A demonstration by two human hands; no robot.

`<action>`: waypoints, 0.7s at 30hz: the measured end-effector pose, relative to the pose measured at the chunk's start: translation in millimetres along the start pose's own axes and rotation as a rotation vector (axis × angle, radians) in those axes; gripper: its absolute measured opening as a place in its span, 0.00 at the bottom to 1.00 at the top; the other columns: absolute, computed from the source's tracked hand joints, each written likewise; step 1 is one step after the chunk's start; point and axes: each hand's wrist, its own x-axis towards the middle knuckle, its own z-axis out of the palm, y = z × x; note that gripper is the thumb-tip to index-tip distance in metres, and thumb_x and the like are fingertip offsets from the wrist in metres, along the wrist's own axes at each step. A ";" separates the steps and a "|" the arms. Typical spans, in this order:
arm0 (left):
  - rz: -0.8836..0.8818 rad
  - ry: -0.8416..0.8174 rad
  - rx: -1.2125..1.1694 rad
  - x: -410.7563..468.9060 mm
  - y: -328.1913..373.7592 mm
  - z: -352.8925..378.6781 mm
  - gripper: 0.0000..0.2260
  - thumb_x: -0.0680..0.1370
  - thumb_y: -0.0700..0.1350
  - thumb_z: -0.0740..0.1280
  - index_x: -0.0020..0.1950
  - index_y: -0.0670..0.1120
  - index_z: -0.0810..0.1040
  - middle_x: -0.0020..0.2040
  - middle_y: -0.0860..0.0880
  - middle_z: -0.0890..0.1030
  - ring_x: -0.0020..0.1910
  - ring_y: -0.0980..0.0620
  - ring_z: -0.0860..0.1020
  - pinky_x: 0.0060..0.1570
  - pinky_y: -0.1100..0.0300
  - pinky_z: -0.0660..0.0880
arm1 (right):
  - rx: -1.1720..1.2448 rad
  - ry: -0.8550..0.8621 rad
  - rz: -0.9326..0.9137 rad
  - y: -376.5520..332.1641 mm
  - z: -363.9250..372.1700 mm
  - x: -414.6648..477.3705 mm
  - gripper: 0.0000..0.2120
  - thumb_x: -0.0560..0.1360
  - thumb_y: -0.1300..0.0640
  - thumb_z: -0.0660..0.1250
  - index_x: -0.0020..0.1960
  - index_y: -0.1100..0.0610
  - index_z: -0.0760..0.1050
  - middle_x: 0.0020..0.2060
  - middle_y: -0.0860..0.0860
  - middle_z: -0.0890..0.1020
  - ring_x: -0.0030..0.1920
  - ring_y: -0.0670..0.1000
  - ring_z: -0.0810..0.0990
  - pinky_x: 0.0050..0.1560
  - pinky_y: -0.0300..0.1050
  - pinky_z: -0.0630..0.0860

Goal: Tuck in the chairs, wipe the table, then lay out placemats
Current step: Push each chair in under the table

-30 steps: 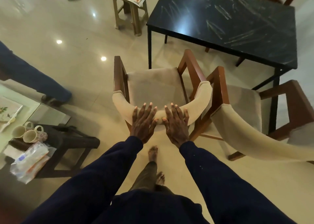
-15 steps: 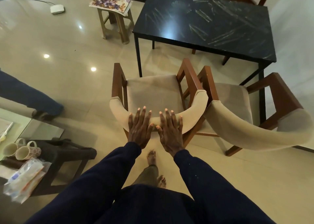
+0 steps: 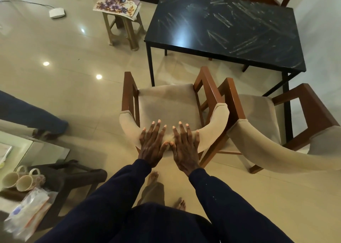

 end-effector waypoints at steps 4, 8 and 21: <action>0.033 -0.006 -0.001 19.2 -31.1 -15.1 0.31 0.87 0.64 0.45 0.86 0.48 0.58 0.87 0.45 0.53 0.87 0.44 0.50 0.83 0.43 0.42 | 0.006 0.020 0.025 -24.9 4.6 30.3 0.33 0.87 0.37 0.54 0.87 0.49 0.54 0.87 0.55 0.50 0.87 0.60 0.48 0.82 0.72 0.45; 0.077 -0.017 0.004 37.7 -68.0 -28.1 0.31 0.87 0.64 0.46 0.85 0.48 0.60 0.87 0.45 0.55 0.86 0.44 0.52 0.83 0.39 0.48 | 0.055 0.051 0.037 -48.5 9.4 55.1 0.32 0.87 0.36 0.47 0.87 0.50 0.55 0.87 0.55 0.52 0.87 0.60 0.48 0.83 0.70 0.43; 0.060 -0.024 0.138 46.1 -64.6 -39.5 0.30 0.88 0.60 0.43 0.87 0.47 0.55 0.88 0.44 0.50 0.87 0.42 0.48 0.82 0.35 0.42 | 0.053 0.093 0.029 -6.7 -7.8 72.2 0.30 0.88 0.42 0.50 0.87 0.49 0.55 0.87 0.53 0.53 0.87 0.58 0.48 0.83 0.69 0.45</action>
